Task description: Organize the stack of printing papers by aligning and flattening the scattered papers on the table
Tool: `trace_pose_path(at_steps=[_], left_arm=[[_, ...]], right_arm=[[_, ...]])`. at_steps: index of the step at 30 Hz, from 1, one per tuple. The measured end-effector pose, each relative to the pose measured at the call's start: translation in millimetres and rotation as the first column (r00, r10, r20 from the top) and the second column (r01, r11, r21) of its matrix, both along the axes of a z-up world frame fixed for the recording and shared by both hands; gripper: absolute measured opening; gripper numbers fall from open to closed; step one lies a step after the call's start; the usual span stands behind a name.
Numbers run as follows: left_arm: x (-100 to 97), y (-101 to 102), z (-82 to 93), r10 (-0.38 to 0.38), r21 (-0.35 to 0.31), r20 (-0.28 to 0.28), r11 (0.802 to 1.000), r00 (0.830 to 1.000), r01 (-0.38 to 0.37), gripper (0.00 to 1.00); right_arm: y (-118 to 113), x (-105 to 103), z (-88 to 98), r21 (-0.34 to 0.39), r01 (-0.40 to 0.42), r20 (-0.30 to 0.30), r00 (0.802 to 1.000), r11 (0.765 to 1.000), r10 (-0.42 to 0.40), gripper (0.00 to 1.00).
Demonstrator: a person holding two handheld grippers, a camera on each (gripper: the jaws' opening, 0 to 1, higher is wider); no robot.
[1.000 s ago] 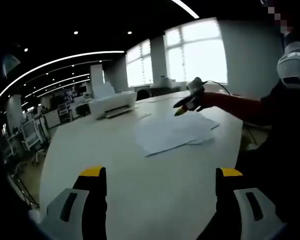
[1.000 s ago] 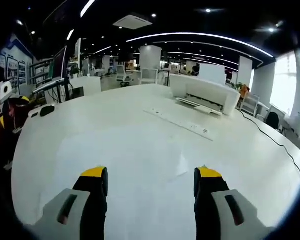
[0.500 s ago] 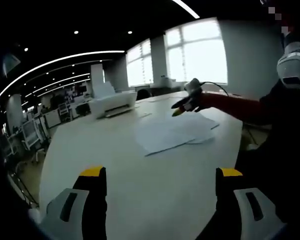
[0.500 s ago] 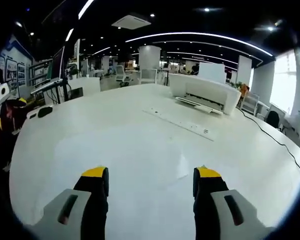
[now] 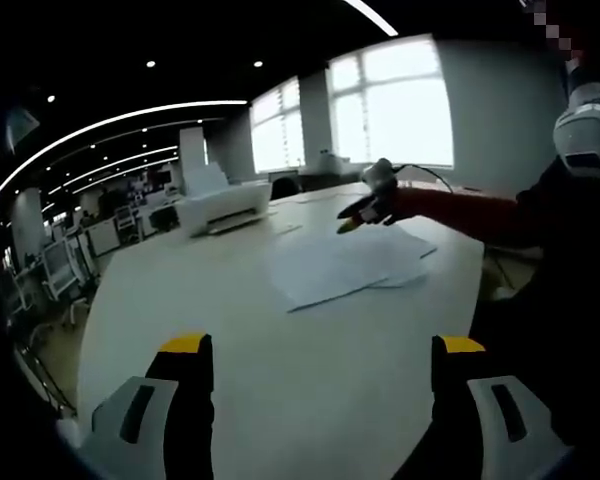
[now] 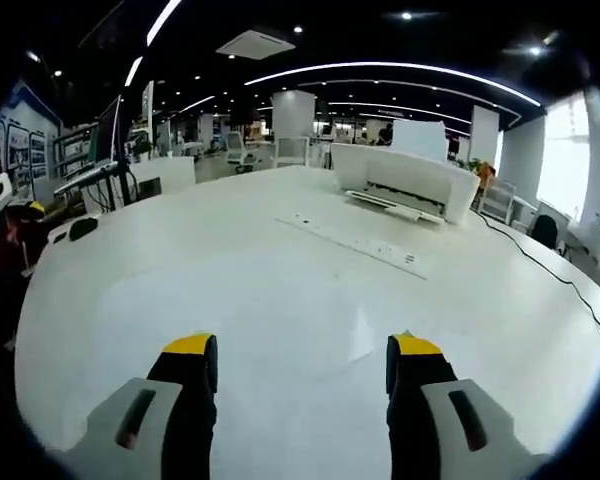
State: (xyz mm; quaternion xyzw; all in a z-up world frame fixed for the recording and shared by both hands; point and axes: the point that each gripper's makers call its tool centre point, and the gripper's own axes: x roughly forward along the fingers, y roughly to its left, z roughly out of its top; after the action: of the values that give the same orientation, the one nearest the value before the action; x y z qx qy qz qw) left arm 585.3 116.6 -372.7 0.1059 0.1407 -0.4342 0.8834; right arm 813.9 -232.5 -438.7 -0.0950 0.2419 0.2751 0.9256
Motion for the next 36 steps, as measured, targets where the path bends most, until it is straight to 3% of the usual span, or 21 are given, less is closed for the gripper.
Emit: trace_pose_path(at_steps=[24, 36], left_arm=[[2.1, 0, 0.9, -0.002, 0.000, 0.000, 1.000, 1.000, 0.002, 0.92], [0.5, 2, -0.8, 0.001, 0.001, -0.004, 1.000, 1.000, -0.001, 0.92]], right_arm=[[-3, 28, -17.2, 0.010, 0.020, -0.021, 1.000, 1.000, -0.020, 0.64], [-1, 28, -22.8, 0.016, 0.029, -0.027, 0.999, 0.999, -0.029, 0.63]])
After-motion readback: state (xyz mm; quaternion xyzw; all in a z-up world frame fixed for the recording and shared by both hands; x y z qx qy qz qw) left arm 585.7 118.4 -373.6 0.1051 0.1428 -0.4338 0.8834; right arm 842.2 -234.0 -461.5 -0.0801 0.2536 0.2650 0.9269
